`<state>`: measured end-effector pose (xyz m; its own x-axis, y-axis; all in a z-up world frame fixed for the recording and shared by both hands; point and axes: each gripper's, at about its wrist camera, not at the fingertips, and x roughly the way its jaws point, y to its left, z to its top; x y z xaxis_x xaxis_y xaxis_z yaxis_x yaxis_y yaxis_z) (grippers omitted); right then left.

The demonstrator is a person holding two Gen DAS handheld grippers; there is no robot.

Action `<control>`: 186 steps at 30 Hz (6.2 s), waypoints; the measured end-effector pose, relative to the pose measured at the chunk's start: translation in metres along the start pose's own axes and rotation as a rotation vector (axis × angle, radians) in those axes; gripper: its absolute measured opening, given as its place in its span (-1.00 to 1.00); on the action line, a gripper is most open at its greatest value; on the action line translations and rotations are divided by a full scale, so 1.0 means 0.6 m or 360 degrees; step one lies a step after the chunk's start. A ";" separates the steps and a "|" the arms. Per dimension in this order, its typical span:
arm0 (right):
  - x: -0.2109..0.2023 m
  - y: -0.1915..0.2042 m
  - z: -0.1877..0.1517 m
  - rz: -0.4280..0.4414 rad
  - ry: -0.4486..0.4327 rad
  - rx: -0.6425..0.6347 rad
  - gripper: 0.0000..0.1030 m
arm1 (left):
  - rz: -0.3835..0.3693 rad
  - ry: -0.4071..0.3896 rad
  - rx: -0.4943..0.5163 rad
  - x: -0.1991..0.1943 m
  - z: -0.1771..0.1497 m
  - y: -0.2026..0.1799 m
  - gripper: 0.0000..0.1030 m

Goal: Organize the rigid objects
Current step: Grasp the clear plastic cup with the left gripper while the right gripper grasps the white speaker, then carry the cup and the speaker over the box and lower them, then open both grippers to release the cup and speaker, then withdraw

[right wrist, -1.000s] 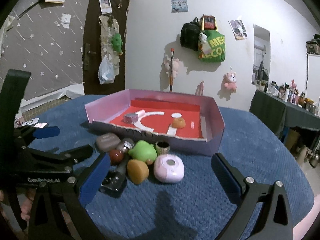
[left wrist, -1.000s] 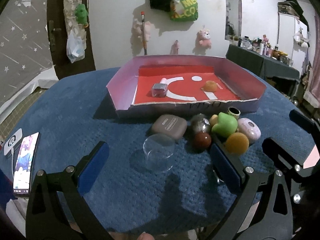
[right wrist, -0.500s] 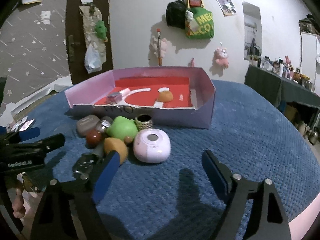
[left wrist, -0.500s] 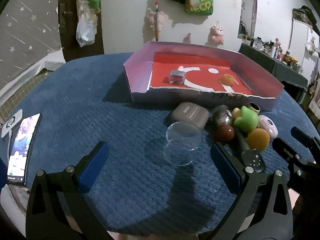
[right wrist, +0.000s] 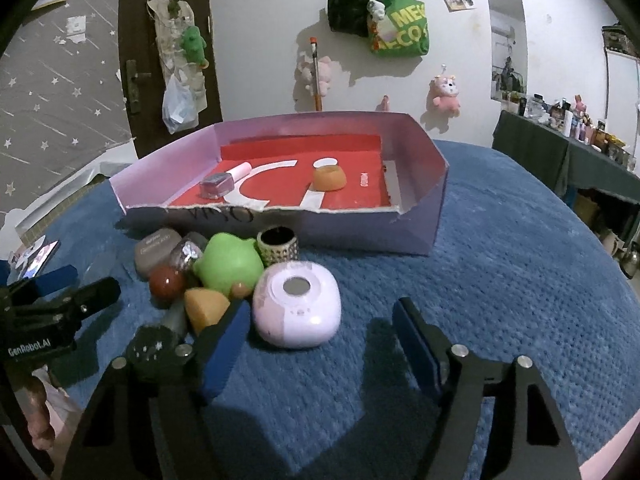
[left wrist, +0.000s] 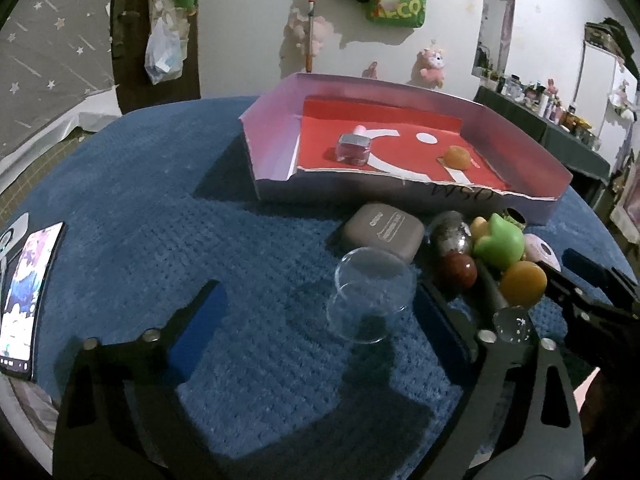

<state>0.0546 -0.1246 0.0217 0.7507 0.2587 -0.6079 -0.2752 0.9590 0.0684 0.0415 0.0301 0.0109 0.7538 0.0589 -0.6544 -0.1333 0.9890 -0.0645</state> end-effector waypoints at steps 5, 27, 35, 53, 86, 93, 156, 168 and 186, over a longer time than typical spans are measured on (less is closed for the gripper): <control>0.011 -0.003 0.010 0.0045 0.0023 0.0043 0.35 | -0.0032 0.0016 0.0021 0.010 0.004 -0.009 0.37; -0.019 -0.002 0.018 0.0223 0.0028 0.0102 -0.02 | -0.0134 -0.0065 0.0098 -0.022 0.017 -0.032 -0.27; -0.042 0.021 0.029 0.0319 -0.0002 0.0058 -0.02 | -0.0161 -0.0089 0.0128 -0.031 0.024 -0.043 -0.27; -0.034 0.027 0.047 0.0364 0.0006 0.0048 -0.02 | -0.0226 -0.0125 0.0137 -0.033 0.057 -0.042 -0.27; 0.054 -0.022 0.189 0.0368 0.0148 0.0029 -0.02 | -0.0392 0.0001 0.0229 0.054 0.206 -0.046 -0.27; 0.107 -0.032 0.194 0.0361 0.0304 0.0056 -0.02 | -0.0461 0.0189 0.0211 0.114 0.207 -0.052 -0.27; 0.239 -0.026 0.217 0.0226 0.0456 0.0067 -0.01 | -0.0384 0.0409 0.0153 0.240 0.227 -0.047 -0.16; 0.227 -0.027 0.218 0.0242 0.0423 0.0071 0.23 | -0.0332 0.0355 0.0145 0.222 0.222 -0.039 0.23; 0.180 -0.023 0.221 0.0311 0.0324 0.0064 0.59 | -0.0299 0.0290 0.0153 0.190 0.218 -0.038 0.55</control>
<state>0.2190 -0.0945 0.0602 0.5486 0.4144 -0.7262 -0.3757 0.8981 0.2287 0.2148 0.0319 0.0361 0.6302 -0.1438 -0.7630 0.0661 0.9891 -0.1318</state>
